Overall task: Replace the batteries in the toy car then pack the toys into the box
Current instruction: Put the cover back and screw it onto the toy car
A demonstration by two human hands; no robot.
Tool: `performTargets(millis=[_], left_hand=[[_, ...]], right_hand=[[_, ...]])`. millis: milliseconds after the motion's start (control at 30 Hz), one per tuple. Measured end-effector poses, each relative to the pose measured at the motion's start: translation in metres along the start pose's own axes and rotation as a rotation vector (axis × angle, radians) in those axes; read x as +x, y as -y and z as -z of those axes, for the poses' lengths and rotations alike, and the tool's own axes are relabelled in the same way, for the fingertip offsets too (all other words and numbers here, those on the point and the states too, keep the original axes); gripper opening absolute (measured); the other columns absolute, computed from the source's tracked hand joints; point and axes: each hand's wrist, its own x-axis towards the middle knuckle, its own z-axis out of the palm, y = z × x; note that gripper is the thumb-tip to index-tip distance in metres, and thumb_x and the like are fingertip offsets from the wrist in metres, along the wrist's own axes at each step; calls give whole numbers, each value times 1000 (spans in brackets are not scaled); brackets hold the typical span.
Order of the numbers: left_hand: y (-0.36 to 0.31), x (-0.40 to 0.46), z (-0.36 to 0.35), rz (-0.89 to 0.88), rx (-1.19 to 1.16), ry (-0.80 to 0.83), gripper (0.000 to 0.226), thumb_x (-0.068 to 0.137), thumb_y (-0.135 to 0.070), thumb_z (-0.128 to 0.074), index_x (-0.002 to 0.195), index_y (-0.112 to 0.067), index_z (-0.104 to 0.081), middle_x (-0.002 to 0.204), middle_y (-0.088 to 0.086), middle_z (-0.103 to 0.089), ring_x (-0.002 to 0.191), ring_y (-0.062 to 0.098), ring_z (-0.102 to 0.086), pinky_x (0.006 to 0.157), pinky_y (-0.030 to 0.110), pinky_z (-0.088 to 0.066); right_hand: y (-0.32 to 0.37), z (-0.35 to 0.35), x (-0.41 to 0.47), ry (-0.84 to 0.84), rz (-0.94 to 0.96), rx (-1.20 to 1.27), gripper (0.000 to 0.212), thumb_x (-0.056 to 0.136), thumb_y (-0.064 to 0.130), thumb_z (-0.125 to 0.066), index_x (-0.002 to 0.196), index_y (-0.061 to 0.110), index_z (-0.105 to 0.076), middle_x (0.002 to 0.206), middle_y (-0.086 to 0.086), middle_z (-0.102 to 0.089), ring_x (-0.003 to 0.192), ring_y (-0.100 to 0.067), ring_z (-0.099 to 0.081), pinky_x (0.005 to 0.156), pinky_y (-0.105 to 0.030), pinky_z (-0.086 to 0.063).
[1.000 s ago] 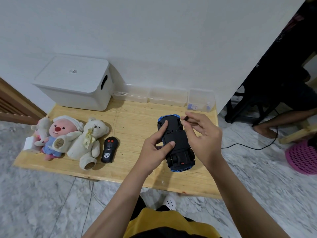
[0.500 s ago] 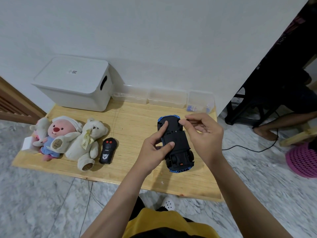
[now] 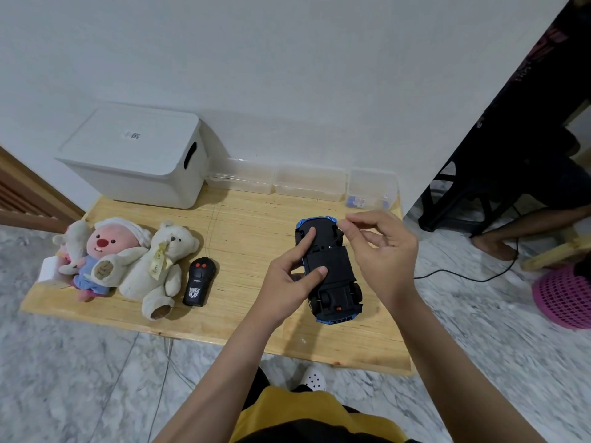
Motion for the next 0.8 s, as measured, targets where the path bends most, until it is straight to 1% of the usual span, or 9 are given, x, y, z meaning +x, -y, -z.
performTargets(millis=[100, 167, 300, 367, 467, 500, 600, 700, 800], left_hand=[[0, 0, -1, 6, -12, 3, 62, 87, -1, -64, 127, -46, -51, 110, -10, -68, 104, 14, -65, 84, 43, -57], [0, 0, -1, 7, -11, 7, 62, 87, -1, -64, 128, -45, -50, 112, -7, -68, 104, 15, -66, 84, 43, -57], [0, -1, -3, 6, -11, 13, 62, 86, -1, -65, 126, -46, -51, 111, -7, -68, 106, 19, -66, 84, 43, -57], [0, -2, -4, 6, -17, 15, 61, 86, -1, -64, 126, -45, -51, 110, -8, -68, 106, 20, -65, 84, 43, -57], [-1, -2, -3, 7, -31, 9, 61, 87, 0, -64, 126, -45, -51, 107, -11, -68, 104, 18, -66, 84, 43, -57], [-2, -2, -3, 6, -32, 8, 61, 87, 0, -64, 125, -46, -51, 106, -11, -68, 104, 18, -66, 83, 43, -57], [-3, -2, -3, 5, -30, 9, 61, 87, 0, -63, 126, -46, -50, 107, -11, -68, 105, 21, -66, 82, 42, -58], [-2, -3, -4, 4, -32, 10, 61, 87, 0, -63, 127, -44, -50, 104, -15, -69, 106, 20, -66, 81, 41, -58], [-3, -3, -5, 3, -35, 10, 61, 87, 0, -63, 128, -43, -49, 105, -15, -69, 104, 18, -66, 81, 41, -58]], right_hand=[[-1, 1, -3, 45, 6, 0, 21, 85, -3, -64, 103, 6, -69, 103, -6, -71, 101, -13, -67, 83, -28, -56], [1, 1, -3, 38, -18, 21, 21, 84, -5, -64, 102, 5, -70, 99, -9, -72, 96, -16, -70, 84, -30, -56], [6, -1, -2, -26, -42, 44, 29, 77, 1, -75, 90, 27, -70, 84, 7, -70, 79, -13, -69, 74, -26, -56], [5, -1, -2, -39, -50, 54, 29, 76, 6, -76, 85, 32, -70, 84, 8, -68, 82, -16, -68, 73, -29, -56], [5, 0, -5, -20, -51, 82, 20, 81, 1, -70, 91, 19, -69, 98, -3, -71, 99, -19, -68, 81, -34, -57], [5, 1, -5, -9, -42, 94, 21, 82, -3, -67, 92, 16, -69, 100, -6, -71, 100, -20, -68, 82, -34, -57], [6, 3, -4, -7, -51, 110, 25, 80, -5, -70, 91, 17, -70, 91, -5, -73, 87, -21, -72, 79, -32, -56], [4, 3, -1, -60, -35, 78, 30, 76, 2, -76, 87, 30, -72, 84, -2, -70, 78, -24, -71, 72, -31, -57], [2, 3, -2, -86, -3, 39, 20, 77, 4, -75, 89, 20, -72, 89, -5, -68, 83, -23, -69, 74, -32, -57]])
